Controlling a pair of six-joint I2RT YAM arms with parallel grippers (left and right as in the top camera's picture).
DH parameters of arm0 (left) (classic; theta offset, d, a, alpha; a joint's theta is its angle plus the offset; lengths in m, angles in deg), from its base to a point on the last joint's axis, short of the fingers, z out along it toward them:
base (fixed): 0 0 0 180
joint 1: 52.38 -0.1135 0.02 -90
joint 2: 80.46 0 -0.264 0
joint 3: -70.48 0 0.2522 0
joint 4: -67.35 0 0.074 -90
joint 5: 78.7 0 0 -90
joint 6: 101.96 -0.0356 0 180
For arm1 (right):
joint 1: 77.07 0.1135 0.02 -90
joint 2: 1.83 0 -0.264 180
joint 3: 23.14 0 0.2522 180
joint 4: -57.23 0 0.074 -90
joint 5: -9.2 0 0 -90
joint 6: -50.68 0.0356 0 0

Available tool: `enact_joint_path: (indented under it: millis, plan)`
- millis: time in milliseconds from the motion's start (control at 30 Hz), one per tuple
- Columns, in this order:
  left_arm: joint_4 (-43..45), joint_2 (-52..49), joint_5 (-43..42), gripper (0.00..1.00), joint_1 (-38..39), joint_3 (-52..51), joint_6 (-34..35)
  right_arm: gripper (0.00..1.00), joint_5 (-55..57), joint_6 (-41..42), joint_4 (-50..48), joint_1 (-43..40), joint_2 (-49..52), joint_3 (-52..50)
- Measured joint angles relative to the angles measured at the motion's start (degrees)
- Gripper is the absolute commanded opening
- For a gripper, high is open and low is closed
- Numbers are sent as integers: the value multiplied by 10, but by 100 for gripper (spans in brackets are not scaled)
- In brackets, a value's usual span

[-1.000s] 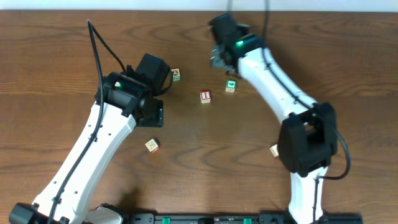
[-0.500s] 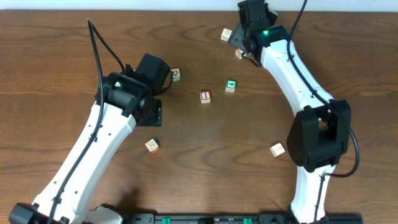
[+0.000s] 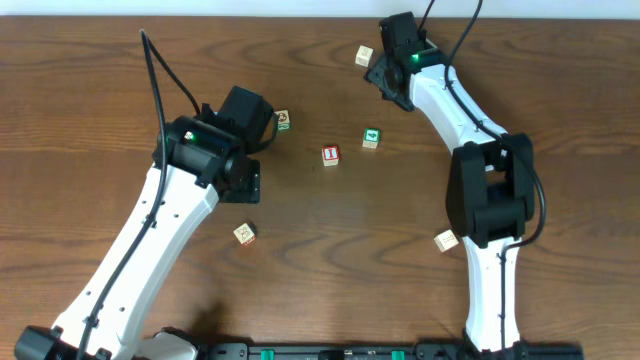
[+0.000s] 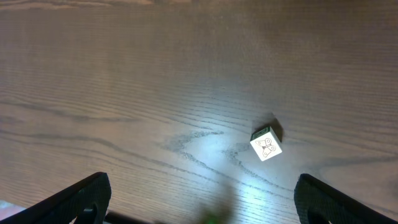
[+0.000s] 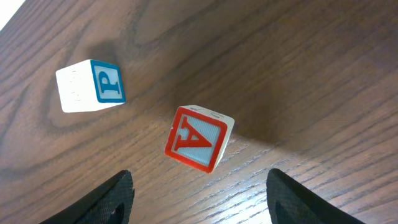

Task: Spell out Ai2
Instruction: 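Move the right gripper to the red 'A' block and grasp it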

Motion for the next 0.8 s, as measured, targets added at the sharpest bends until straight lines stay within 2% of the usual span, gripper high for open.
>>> enact_joint_path:
  millis: [433,633,800]
  plan:
    - [0,0,0,96,0,0,0,64,19,22,-20,-2,3,5]
    - [0,0,0,95,0,0,0,70,22,28,-56,-3,19,8]
    - [0,0,0,95,0,0,0,70,22,31,-57,-3,38,9]
